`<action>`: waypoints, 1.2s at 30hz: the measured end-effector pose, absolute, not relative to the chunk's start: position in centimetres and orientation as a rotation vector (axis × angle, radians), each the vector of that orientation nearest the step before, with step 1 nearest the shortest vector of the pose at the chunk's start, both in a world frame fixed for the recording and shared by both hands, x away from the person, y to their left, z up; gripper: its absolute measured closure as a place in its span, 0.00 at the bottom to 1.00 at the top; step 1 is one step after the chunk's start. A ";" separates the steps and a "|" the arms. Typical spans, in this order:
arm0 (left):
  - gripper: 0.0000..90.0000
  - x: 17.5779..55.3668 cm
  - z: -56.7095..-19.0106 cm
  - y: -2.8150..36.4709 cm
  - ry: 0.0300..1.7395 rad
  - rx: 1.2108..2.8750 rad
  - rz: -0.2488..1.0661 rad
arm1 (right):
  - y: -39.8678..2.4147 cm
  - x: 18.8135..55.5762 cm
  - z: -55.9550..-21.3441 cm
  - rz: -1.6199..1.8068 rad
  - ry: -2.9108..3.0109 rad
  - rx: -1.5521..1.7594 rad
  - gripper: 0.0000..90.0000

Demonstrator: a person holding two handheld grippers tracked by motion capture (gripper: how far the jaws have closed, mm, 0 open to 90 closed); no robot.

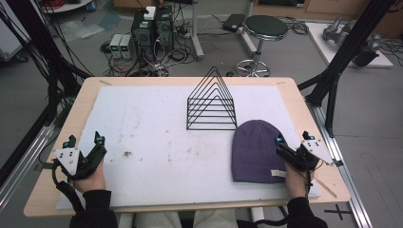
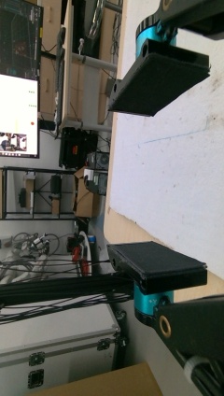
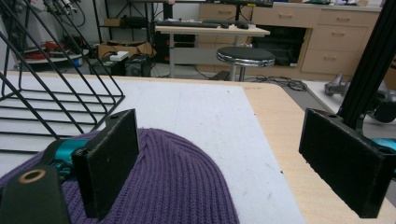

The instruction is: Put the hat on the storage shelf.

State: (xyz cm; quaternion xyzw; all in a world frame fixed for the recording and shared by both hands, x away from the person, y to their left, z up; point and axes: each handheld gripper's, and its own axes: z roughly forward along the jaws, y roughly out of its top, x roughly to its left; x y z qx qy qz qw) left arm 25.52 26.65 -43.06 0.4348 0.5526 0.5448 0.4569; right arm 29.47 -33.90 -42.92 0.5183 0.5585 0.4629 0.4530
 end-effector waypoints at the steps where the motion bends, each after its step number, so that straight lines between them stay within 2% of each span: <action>1: 0.30 25.5 -43.1 26.7 1.363 1.070 1.341 | -33.9 29.5 -42.9 1.143 1.379 1.280 0.13; 23: 0.29 25.8 -43.3 26.5 1.358 1.098 1.327 | -33.6 30.2 -42.7 1.136 1.400 1.298 0.13; 36: 0.29 25.9 -43.5 25.6 1.319 1.174 1.301 | -32.0 32.1 -39.1 1.133 1.539 1.261 0.13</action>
